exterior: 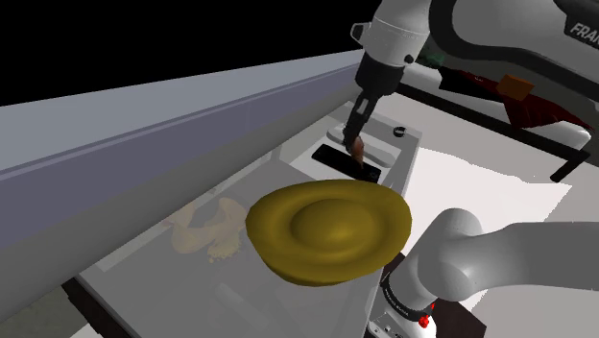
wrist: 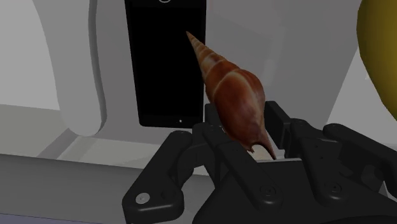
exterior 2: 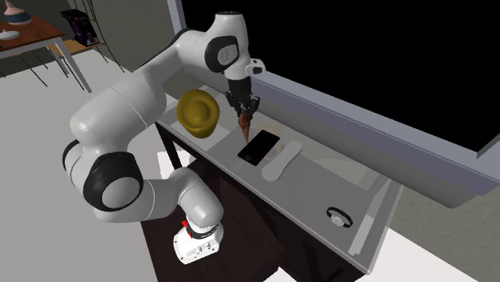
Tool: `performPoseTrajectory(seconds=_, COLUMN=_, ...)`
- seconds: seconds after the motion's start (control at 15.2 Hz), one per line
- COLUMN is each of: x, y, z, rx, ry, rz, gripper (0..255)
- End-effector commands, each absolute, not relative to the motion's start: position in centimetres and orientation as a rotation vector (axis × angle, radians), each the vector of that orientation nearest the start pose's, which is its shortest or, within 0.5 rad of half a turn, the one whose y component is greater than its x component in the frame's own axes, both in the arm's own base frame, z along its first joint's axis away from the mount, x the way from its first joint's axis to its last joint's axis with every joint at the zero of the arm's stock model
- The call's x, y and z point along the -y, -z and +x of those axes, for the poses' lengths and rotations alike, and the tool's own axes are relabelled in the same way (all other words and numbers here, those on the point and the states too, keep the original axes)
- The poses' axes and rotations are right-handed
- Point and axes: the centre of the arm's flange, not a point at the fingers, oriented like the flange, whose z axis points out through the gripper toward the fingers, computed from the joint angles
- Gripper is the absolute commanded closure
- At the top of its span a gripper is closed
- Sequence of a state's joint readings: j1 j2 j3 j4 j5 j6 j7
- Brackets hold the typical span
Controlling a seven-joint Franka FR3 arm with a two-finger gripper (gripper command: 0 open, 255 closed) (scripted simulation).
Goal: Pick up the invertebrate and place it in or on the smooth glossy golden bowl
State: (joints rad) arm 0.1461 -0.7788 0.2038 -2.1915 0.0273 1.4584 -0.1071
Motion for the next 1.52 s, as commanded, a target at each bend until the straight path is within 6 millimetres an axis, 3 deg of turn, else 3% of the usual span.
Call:
performPoseTrajectory(seconds=0.0, x=-13.2, y=-65.9, z=27.2, rx=0.654, ry=0.074, rz=-3.186, gripper=255)
performPoseTrajectory(seconds=0.99, x=-13.2, y=-73.4, z=27.2, rx=0.654, ry=0.074, rz=-3.186, gripper=255)
performPoseTrajectory(seconds=1.45, x=-21.2, y=-74.0, z=22.8, rx=0.654, ry=0.074, rz=-3.186, gripper=255)
